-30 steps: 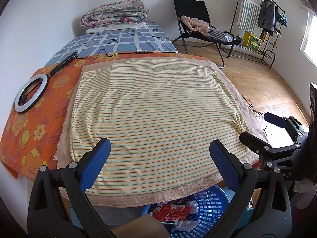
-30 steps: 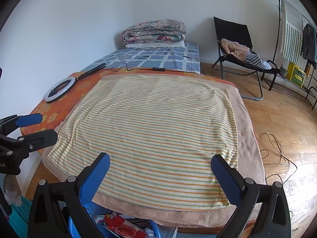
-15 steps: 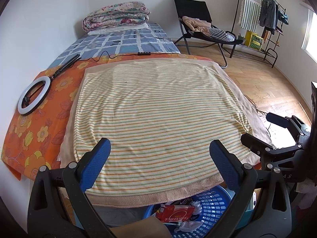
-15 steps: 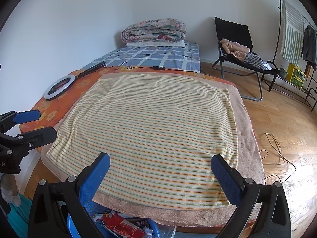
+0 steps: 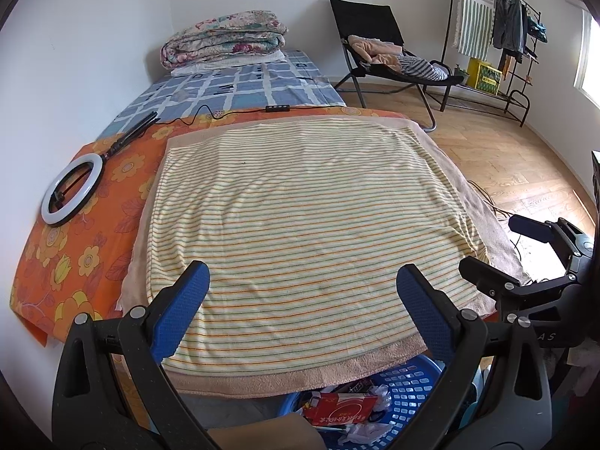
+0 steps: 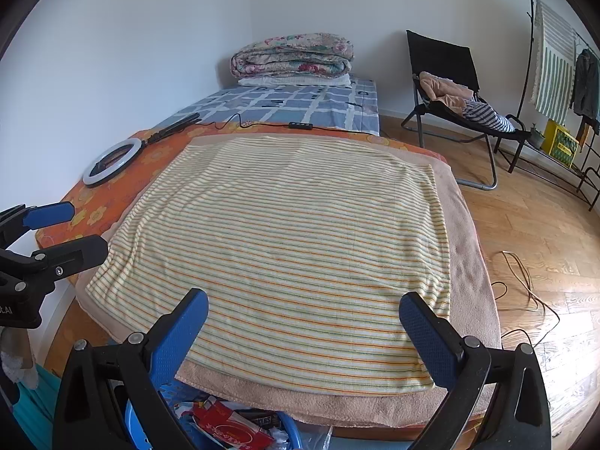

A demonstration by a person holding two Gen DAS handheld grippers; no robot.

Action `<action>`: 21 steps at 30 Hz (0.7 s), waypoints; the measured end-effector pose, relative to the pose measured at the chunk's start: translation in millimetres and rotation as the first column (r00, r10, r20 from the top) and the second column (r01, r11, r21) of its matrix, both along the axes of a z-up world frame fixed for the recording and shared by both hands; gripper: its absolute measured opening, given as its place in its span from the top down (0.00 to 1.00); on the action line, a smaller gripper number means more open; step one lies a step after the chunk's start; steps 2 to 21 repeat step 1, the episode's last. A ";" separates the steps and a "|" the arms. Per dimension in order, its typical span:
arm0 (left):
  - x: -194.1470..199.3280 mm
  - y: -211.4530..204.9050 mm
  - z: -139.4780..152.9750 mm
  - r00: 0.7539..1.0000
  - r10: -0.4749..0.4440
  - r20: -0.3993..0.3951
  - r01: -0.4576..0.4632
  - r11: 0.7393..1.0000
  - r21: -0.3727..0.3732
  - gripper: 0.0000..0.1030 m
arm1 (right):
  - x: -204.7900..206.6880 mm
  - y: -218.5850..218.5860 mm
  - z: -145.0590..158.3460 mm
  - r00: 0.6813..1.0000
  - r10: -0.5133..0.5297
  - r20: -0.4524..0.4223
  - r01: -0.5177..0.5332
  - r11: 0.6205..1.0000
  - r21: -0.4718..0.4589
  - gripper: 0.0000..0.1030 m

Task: Collect trash

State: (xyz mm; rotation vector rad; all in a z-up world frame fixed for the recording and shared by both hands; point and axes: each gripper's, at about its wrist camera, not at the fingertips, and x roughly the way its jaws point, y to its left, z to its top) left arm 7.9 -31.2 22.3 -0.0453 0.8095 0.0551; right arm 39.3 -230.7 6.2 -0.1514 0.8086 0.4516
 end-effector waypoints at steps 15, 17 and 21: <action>1.0 0.4 -0.1 1.000 0.004 0.000 -0.004 1.000 -0.004 0.01 | 0.2 -0.7 -0.2 1.000 -0.001 0.000 0.001 1.000 0.001 0.00; 1.0 0.4 -0.1 1.000 0.004 0.000 -0.004 1.000 -0.004 0.01 | 0.2 -0.7 -0.2 1.000 -0.001 0.000 0.001 1.000 0.001 0.00; 1.0 0.4 -0.1 1.000 0.004 0.000 -0.004 1.000 -0.004 0.01 | 0.2 -0.7 -0.2 1.000 -0.001 0.000 0.001 1.000 0.001 0.00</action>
